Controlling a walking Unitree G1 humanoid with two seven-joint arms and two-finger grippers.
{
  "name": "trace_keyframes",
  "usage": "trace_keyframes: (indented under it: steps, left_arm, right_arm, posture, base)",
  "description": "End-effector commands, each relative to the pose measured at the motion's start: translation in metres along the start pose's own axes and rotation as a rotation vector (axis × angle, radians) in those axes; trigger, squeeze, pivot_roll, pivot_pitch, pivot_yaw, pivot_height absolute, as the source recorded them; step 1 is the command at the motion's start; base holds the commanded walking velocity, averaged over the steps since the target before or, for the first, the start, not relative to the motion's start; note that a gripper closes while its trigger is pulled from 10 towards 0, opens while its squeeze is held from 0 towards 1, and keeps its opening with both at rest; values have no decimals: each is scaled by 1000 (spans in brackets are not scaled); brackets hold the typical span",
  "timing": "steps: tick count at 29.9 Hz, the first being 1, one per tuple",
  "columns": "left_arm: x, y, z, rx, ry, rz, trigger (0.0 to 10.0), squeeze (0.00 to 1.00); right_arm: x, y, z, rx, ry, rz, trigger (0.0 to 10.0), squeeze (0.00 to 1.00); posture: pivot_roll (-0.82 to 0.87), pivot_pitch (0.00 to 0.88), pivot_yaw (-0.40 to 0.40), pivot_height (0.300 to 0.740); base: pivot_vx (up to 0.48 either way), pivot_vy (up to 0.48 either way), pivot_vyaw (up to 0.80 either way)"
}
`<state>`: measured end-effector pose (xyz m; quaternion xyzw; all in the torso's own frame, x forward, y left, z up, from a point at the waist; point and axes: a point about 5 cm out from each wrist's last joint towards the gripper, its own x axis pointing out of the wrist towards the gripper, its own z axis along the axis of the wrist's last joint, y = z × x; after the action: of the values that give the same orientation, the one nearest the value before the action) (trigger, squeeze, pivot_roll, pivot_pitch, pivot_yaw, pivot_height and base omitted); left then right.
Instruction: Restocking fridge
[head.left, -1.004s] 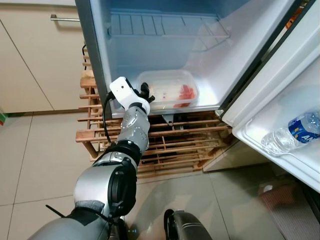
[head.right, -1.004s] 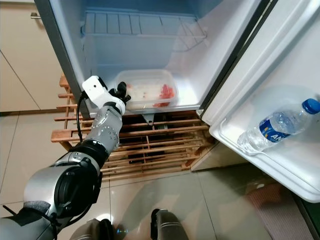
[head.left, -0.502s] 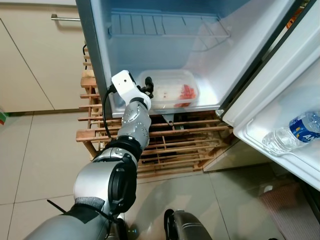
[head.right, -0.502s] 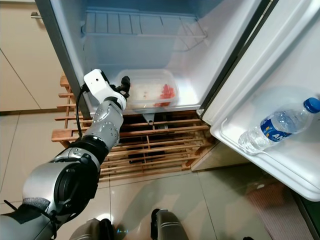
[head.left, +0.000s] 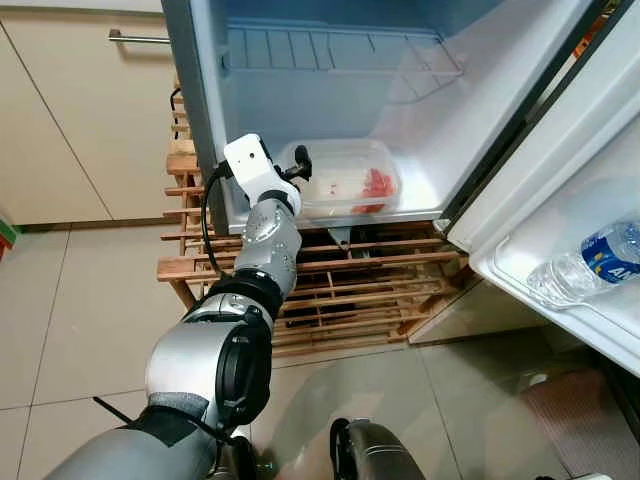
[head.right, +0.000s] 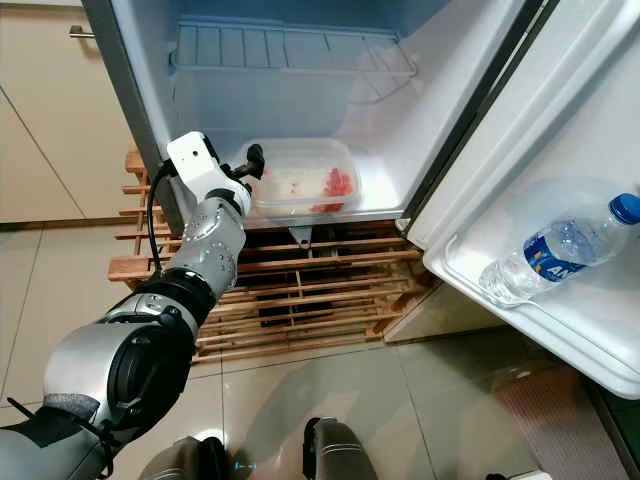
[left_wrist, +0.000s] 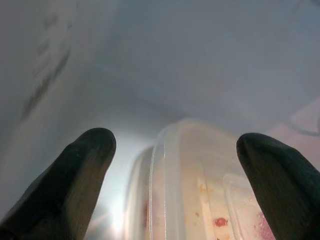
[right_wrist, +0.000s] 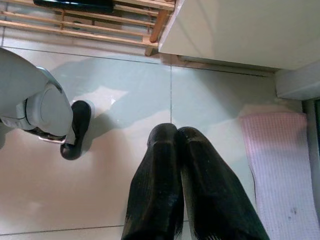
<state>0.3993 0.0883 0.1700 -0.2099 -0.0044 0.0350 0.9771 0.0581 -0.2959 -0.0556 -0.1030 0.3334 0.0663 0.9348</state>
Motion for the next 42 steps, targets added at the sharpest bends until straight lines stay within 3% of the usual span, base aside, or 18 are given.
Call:
trace_keyframes:
  steps: [1, 6, 7, 15, 18, 23, 25, 27, 29, 31, 35, 42]
  left_arm:
    - [1, -9, 9, 22, -47, -17, 10000, 0]
    - [3, -18, 20, 81, -110, -68, 10000, 0]
    - [2, -23, 22, 104, -121, -90, 10000, 0]
    - [-4, -42, 16, 216, -130, -186, 10000, 0]
    - [-6, -48, 21, 250, -175, -226, 10000, 0]
    - [-17, -59, 41, 281, -296, -379, 10000, 0]
    - [-35, -56, 41, 301, -306, -477, 10000, 0]
    - [-51, -43, 36, 353, -289, -518, 10000, 0]
    - [-62, -25, 27, 380, -229, -535, 10000, 0]
    - [-64, -20, 25, 394, -222, -533, 10000, 0]
    - [-86, 10, 8, 519, -170, -576, 10000, 0]
    - [-107, 24, -16, 508, -68, -575, 10000, 0]
  right_arm:
    - [0, 6, -4, -6, 21, 5, 10000, 0]
    - [10, 15, -1, -13, 35, 13, 10000, 0]
    - [15, 22, 4, -23, -3, 28, 10000, 0]
    - [27, 35, 14, -16, -51, 32, 10000, 0]
    - [34, 39, 25, 0, -125, 24, 10000, 0]
    - [56, 37, 64, 90, -320, -37, 10000, 0]
    - [73, 44, 135, 71, -606, -21, 10000, 0]
    - [74, 57, 195, 80, -794, 8, 10000, 0]
    - [77, 68, 227, 95, -858, 29, 10000, 0]
    - [80, 69, 238, 102, -869, 36, 10000, 0]
    - [66, 83, 318, 126, -987, 114, 10000, 0]
    - [51, 93, 330, 117, -962, 171, 10000, 0]
  posture:
    - [-311, 137, -130, 711]
    - [-294, 115, -130, 711]
    - [-290, 110, -130, 711]
    - [-239, 66, -121, 711]
    - [-217, 55, -116, 711]
    - [-144, 23, -93, 711]
    - [-112, 4, -77, 711]
    - [-81, 0, -65, 711]
    - [-56, 0, -57, 711]
    - [-51, 0, -57, 711]
    - [-16, 0, -71, 711]
    - [6, 0, -93, 711]
  base:
    - [0, 0, 0]
    - [0, 0, 0]
    - [0, 0, 0]
    - [0, 0, 0]
    - [0, 0, 0]
    - [0, 0, 0]
    - [0, 0, 0]
    - [0, 0, 0]
    - [0, 0, 0]
    - [0, 0, 0]
    - [0, 0, 0]
    - [0, 0, 0]
